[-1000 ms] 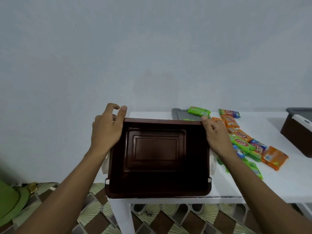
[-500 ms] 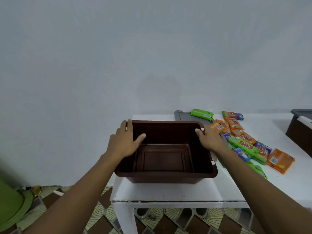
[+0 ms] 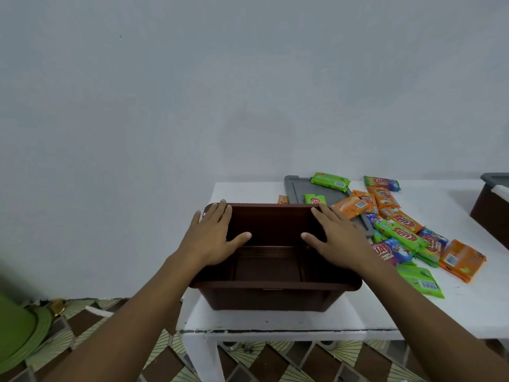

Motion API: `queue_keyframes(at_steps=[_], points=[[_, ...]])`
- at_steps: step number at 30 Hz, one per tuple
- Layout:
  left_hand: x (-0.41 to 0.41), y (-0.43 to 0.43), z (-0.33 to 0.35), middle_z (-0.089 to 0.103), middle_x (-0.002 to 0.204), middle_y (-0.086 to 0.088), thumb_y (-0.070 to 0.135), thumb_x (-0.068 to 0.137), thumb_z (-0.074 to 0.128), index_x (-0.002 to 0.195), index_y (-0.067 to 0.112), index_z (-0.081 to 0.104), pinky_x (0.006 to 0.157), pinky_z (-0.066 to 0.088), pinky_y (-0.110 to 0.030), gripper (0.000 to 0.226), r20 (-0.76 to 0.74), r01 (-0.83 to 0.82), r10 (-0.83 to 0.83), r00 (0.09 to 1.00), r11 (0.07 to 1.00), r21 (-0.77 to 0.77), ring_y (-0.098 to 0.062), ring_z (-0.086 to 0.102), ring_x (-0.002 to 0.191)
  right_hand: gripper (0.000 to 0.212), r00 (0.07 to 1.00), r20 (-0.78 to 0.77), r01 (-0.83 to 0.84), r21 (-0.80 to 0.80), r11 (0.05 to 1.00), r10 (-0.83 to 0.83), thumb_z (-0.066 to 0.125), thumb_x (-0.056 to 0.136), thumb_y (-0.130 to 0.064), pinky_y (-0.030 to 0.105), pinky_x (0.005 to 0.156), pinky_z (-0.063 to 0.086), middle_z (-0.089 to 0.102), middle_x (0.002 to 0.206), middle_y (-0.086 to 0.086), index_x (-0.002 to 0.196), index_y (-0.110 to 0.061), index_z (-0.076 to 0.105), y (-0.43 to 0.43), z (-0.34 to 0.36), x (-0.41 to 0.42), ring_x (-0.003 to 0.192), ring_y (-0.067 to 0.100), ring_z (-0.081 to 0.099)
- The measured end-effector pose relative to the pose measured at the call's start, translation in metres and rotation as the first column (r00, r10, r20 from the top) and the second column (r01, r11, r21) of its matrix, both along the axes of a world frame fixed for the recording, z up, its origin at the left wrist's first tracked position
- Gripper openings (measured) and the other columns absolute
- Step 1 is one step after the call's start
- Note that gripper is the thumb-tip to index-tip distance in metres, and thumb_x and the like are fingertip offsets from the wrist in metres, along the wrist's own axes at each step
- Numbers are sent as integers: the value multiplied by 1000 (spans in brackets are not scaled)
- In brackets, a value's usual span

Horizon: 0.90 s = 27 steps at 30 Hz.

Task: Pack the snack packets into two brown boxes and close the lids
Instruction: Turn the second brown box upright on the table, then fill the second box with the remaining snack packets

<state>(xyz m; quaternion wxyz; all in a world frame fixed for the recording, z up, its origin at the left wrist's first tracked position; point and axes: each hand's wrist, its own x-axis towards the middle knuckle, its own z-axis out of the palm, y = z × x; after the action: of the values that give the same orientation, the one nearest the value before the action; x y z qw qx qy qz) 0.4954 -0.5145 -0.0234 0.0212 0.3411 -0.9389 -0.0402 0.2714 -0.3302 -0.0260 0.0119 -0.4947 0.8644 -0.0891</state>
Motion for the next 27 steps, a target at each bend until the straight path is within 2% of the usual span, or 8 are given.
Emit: queue_keyframes(at_steps=[10,16,18,20,22,24,27], points=[[-17,-24,0,2,164,-3,71,90,24,156,14,10,121,7,-44,87,-43,1,-1,999,1000,-11,-18,1,150,71,997,75,25,-105,994,-17,48,93,-58,55,112,30,13,163,-3,152,-25,26,-24,-5,-19,150,18,8],[-17,-21,0,3,164,-2,71,90,22,156,18,10,121,3,-47,85,-31,6,-8,999,998,-57,-19,1,151,67,992,130,24,-147,989,-5,49,93,-54,57,112,30,16,162,-2,150,-25,30,-22,-7,-20,149,19,10],[-17,-19,2,3,164,-2,73,89,18,156,20,9,120,0,-50,86,-13,15,-16,1000,997,-76,-19,1,151,65,984,175,17,-195,981,18,50,94,-52,55,111,31,22,161,0,149,-24,34,-20,-6,-20,148,20,16],[-18,-17,4,8,164,-2,78,85,11,155,23,11,119,-2,-54,89,8,17,-16,1000,994,-105,-20,4,150,59,965,255,25,-295,955,53,53,94,-47,50,111,34,34,156,2,146,-21,40,-14,-3,-21,143,21,28],[-23,-15,9,16,162,-2,83,80,3,154,24,16,117,-4,-57,96,4,26,-26,1000,991,-132,-22,7,150,50,942,325,55,-392,918,83,55,96,-39,38,108,36,47,146,2,141,-18,48,-5,1,-25,135,20,41],[-33,-11,17,23,159,-2,82,74,-2,152,24,21,117,-2,-57,100,-18,59,-62,998,988,-141,-22,10,149,36,936,338,73,-459,885,98,54,98,-30,29,94,39,59,131,2,132,-16,57,5,1,-34,120,18,52],[-67,-1,31,29,157,0,77,87,15,148,25,32,119,4,-52,82,-61,138,-146,987,984,-113,-19,16,148,23,949,298,66,-501,863,100,51,99,-19,29,82,42,65,112,0,117,-16,66,20,1,-60,104,18,58]])
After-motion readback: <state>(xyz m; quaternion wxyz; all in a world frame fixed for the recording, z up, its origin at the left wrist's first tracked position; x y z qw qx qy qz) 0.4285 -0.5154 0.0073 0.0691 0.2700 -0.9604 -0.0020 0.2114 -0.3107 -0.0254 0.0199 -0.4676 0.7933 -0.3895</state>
